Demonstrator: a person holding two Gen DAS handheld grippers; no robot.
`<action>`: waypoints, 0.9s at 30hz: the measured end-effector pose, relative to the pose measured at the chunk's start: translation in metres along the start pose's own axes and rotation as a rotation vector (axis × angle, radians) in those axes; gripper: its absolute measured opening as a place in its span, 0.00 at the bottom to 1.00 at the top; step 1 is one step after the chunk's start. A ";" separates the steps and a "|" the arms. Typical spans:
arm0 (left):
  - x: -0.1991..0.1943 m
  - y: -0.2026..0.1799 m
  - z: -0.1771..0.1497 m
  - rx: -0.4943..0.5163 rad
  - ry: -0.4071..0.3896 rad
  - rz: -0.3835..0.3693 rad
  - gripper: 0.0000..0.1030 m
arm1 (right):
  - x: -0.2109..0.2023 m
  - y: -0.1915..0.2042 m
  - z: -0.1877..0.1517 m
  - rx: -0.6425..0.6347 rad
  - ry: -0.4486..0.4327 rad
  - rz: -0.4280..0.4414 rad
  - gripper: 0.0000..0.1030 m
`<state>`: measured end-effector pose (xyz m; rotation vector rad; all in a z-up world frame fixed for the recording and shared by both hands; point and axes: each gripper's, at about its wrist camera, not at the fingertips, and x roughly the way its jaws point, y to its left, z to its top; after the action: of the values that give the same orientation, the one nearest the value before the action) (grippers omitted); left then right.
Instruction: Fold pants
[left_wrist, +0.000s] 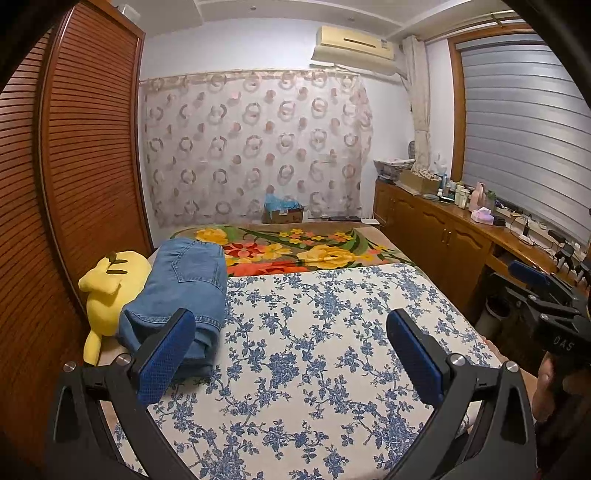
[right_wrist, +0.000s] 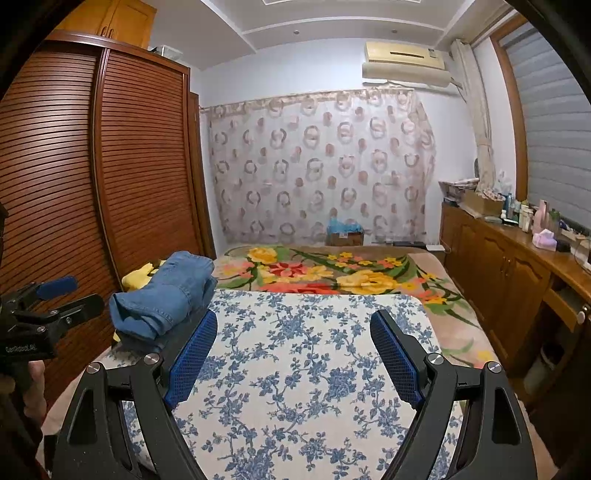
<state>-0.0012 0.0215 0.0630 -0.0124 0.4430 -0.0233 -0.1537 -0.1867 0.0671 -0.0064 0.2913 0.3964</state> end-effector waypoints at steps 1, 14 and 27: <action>0.000 0.000 0.000 -0.001 0.000 0.000 1.00 | 0.000 0.000 0.000 0.000 0.000 0.000 0.84; 0.000 0.001 0.000 0.000 0.000 -0.001 1.00 | -0.001 0.005 -0.002 0.003 -0.003 -0.004 0.84; -0.002 0.001 -0.001 -0.003 -0.003 -0.003 1.00 | 0.000 0.011 -0.002 0.009 0.000 -0.004 0.84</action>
<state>-0.0029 0.0224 0.0631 -0.0158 0.4404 -0.0258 -0.1589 -0.1768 0.0660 0.0022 0.2934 0.3910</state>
